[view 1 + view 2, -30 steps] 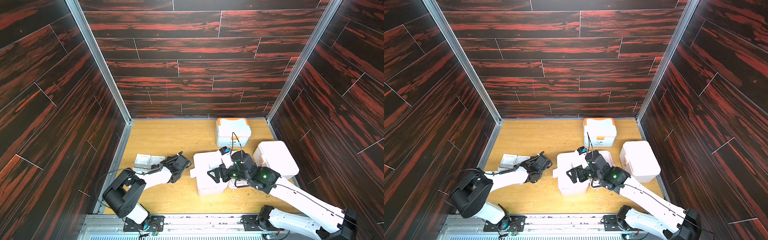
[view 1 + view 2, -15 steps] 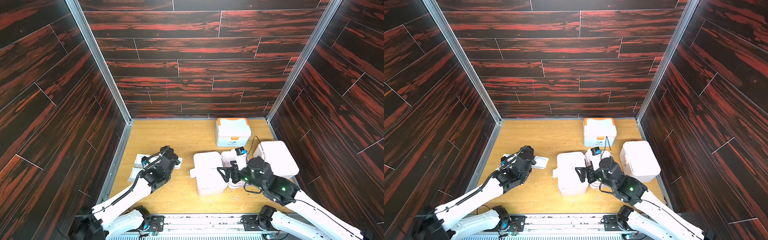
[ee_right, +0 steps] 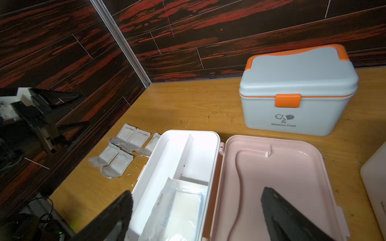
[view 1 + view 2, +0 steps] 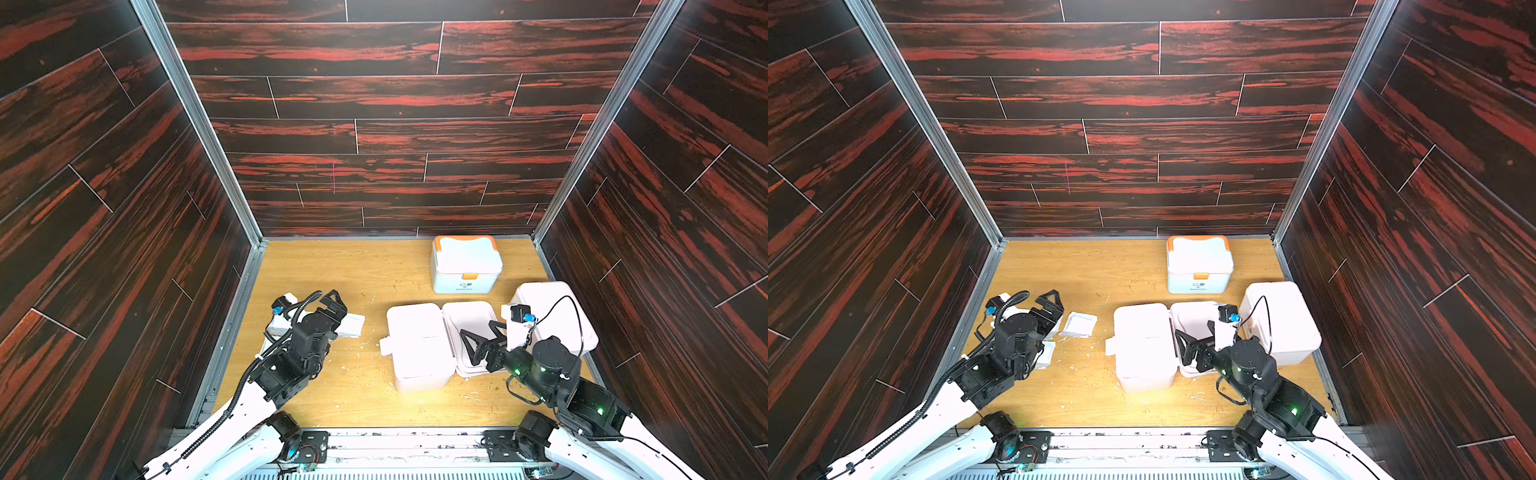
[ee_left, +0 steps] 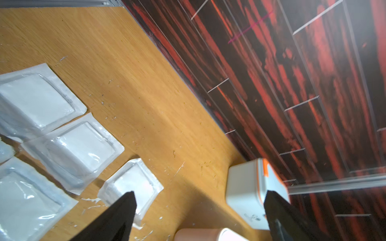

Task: Open first aid kits and take out gauze
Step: Place the gauze at the center of the board, then pick up the gauze from the first aid kit.

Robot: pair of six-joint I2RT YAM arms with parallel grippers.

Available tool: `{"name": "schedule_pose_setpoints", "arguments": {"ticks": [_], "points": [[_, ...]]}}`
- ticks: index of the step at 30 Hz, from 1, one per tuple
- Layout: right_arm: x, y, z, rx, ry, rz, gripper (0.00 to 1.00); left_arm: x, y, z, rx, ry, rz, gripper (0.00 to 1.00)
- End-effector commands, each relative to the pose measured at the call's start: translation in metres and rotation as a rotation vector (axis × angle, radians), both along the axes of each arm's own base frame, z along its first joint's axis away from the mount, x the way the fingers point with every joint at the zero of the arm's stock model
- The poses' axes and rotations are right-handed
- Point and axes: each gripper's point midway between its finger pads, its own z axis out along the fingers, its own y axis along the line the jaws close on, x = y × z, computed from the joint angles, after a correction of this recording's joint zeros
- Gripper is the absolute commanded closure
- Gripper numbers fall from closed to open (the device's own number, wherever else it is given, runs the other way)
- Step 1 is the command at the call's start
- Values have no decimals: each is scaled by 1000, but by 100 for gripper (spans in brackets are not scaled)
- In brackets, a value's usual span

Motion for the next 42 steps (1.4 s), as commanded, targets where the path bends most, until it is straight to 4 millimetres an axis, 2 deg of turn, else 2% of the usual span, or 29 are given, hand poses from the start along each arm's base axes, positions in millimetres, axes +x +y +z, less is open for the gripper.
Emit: {"name": "schedule_pose_setpoints", "arguments": {"ticks": [1,5,11,16,24,28,35,42], "points": [[4,-2,0,8,2,-30,1,4,-11,2,76,-14,-83,0],[9,4,-8,-15,51,-38,1,9,-29,8,124,-25,-178,0],[23,7,-23,-27,162,-131,1,10,-69,25,151,-95,-400,0],[24,25,-32,-54,273,-102,1,5,-78,25,195,-121,-477,0],[18,60,-43,-107,344,66,1,-7,-89,14,245,-175,-588,0],[14,68,-52,-128,438,78,3,-12,-91,7,235,-185,-616,0],[5,83,-73,-147,571,114,17,-25,-93,7,199,-196,-659,0],[0,94,-91,-212,653,108,35,-32,-71,-1,168,-209,-572,0]]}}
